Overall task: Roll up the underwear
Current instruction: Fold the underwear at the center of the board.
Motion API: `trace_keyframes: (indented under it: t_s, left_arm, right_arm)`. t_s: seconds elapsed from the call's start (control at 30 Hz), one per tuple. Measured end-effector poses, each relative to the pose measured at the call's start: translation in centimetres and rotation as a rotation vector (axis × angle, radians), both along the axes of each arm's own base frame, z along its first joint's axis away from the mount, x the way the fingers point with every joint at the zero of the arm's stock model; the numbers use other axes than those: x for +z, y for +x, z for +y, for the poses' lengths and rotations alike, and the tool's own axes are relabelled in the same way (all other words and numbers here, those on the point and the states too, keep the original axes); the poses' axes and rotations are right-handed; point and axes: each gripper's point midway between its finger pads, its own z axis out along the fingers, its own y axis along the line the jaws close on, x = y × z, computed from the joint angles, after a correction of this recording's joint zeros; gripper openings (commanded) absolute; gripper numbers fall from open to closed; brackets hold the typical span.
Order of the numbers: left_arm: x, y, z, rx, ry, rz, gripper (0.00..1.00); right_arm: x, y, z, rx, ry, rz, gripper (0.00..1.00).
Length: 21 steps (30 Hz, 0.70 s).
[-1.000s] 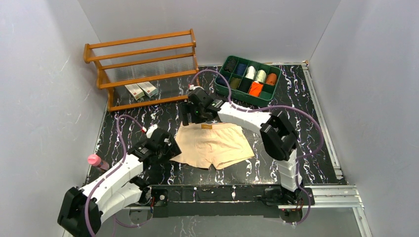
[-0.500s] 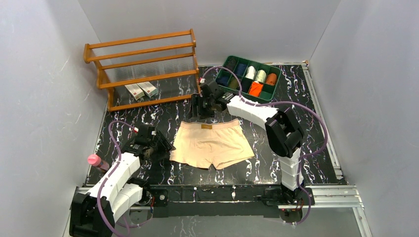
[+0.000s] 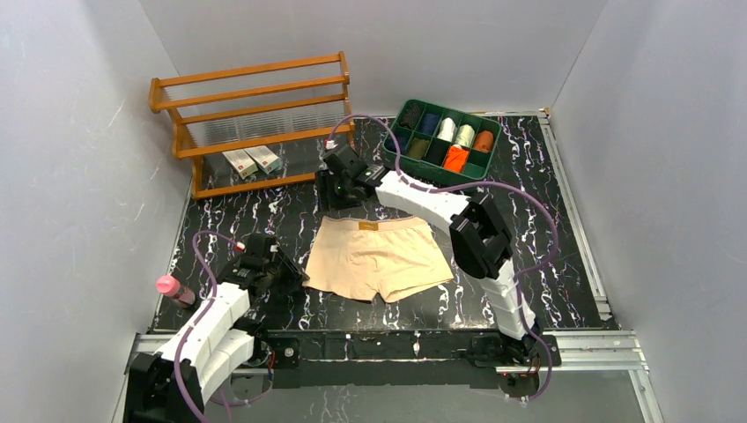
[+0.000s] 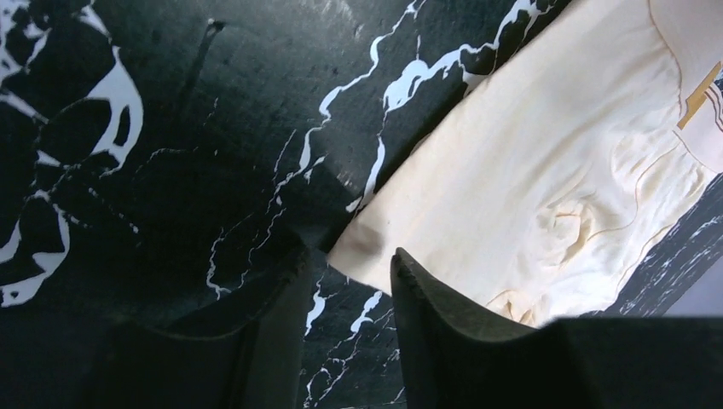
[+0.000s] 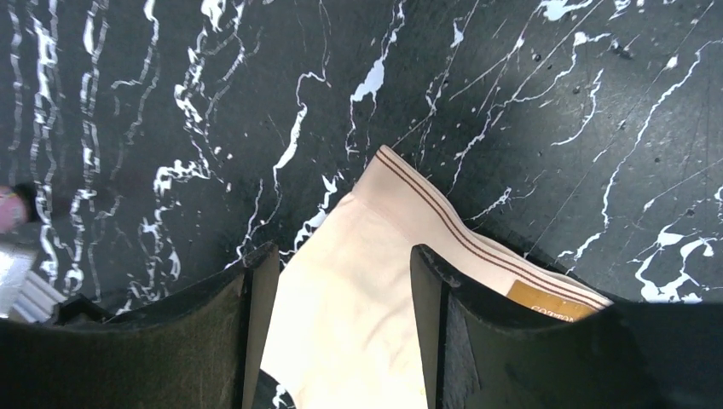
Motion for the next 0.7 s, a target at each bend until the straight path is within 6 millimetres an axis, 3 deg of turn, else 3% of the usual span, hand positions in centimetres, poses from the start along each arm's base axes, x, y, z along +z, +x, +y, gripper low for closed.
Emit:
trace_keyframes:
  t_s: [0.13,0.27,0.5,0.7]
  left_arm:
    - [-0.2,0.4,-0.1,-0.010,0.001,0.002,0.29]
    - [-0.3,0.4,-0.1,-0.009,0.002,-0.003,0.19]
    - [-0.4,0.2,-0.3,-0.018,0.005,-0.008,0.06]
    - [-0.3,0.2,-0.4,-0.026,0.004,-0.015,0.00]
  right_arm:
    - [-1.1,-0.6,0.6,0.007,-0.060,-0.014,0.64]
    - [-1.8,-0.8,1.3,0.004,-0.107,-0.033,0.63]
    - [-3.0,0.1,2.3,-0.043,-0.192,-0.102,0.60]
    - [-5.4,-0.1,2.3,-0.060,-0.275,-0.129,0.57]
